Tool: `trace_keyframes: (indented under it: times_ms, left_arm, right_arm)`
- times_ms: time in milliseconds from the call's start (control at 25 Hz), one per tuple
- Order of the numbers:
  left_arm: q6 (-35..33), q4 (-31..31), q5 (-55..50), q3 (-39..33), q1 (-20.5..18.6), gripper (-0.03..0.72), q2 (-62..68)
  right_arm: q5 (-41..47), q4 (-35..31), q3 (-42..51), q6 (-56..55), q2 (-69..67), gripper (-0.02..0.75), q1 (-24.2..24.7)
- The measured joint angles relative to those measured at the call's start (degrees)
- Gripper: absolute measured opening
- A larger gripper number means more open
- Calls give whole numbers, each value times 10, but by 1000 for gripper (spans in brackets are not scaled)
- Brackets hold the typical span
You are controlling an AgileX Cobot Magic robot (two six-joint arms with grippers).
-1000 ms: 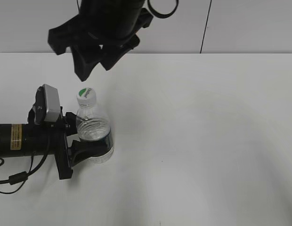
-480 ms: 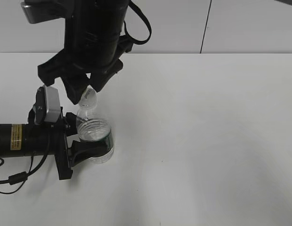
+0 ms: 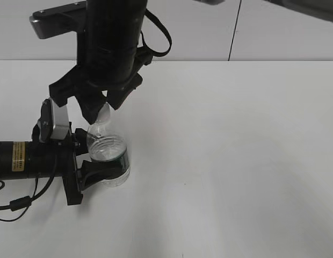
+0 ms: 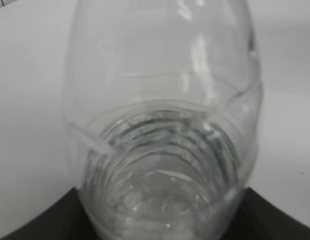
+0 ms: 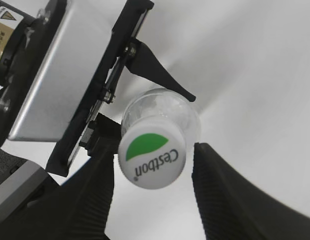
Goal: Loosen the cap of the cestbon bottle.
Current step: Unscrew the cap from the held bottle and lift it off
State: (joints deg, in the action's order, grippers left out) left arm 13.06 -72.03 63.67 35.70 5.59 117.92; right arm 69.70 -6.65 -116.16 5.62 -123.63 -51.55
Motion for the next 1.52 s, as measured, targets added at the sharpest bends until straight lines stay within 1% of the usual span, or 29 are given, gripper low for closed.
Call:
trace_keyframes:
  times_ms: [160,280,320,400,520,600,680,840,920,1040,1240,1360,1520]
  left_arm:
    - [0,0,0,0,0,391,0]
    - [1,0,-1,0,0,391,0]
    - [1,0,-1,0,0,391,0]
    - [1,0,-1,0,0,391,0]
    - [1,0,-1,0,0,391,0]
    - [1,0,-1,0,0,391,0]
    - [1,-1,-1,0,0,391,-1]
    - [1,-1,-2,0,0,390,-1]
    - [1,-1,-2,0,0,390,-1]
    - [1,-1,-2,0,0,390,-1]
    - [2,0,-2,0,0,390,-1]
    - [3,1,-2,0,0,390,-1]
    - [3,1,-3,0,0,384,-1]
  right_arm:
    - [0,6,0,0,-1,382,0]
    - [0,5,0,0,-1,311,0]
    - [0,5,0,0,-1,303,0]
    - [0,5,0,6,-1,303,0]
    - [0,5,0,55,-1,303,0]
    - [0,5,0,132,-1,303,0]
    - [0,5,-1,238,-1,303,0]
    - [0,6,-5,509,-1,303,0]
    - [-1,11,-6,623,-1,303,0]
    - [-2,17,-6,726,-1,301,0]
    - [-4,19,-8,764,0,300,0]
    - [3,18,-18,765,0,300,0]
    - [5,16,-29,740,9,300,0]
